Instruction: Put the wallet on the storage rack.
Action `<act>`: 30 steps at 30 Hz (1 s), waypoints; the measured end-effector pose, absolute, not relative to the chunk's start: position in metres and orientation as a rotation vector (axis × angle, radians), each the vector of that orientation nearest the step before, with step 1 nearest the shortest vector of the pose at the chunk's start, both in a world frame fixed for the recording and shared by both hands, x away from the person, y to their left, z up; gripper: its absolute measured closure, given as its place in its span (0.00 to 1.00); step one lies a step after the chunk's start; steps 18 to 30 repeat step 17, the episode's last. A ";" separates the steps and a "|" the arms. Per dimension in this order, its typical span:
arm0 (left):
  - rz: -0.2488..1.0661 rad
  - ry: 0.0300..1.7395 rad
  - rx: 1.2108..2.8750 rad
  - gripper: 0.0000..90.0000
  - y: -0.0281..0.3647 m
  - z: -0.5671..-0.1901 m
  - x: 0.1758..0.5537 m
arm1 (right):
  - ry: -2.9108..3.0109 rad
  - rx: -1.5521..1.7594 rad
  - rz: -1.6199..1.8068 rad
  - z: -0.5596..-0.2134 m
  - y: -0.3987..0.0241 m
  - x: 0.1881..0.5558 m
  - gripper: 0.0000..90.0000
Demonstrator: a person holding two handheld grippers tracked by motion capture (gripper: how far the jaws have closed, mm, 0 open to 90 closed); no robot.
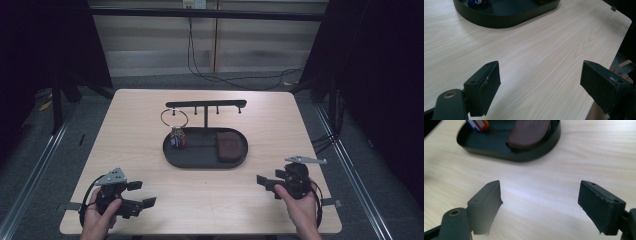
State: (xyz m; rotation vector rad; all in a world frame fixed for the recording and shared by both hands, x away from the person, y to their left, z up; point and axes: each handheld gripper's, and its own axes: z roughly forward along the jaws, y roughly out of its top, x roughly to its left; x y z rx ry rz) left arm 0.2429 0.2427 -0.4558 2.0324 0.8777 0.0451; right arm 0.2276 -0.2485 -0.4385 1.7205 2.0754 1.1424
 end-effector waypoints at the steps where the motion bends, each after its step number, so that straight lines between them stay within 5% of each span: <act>1: 0.042 0.878 2.031 0.18 0.243 -0.456 0.243 | 2.084 1.707 1.122 -0.440 -0.249 0.223 0.21; 30: 0.050 0.857 2.035 0.18 0.242 -0.454 0.242 | 2.023 1.721 1.064 -0.469 -0.260 0.198 0.22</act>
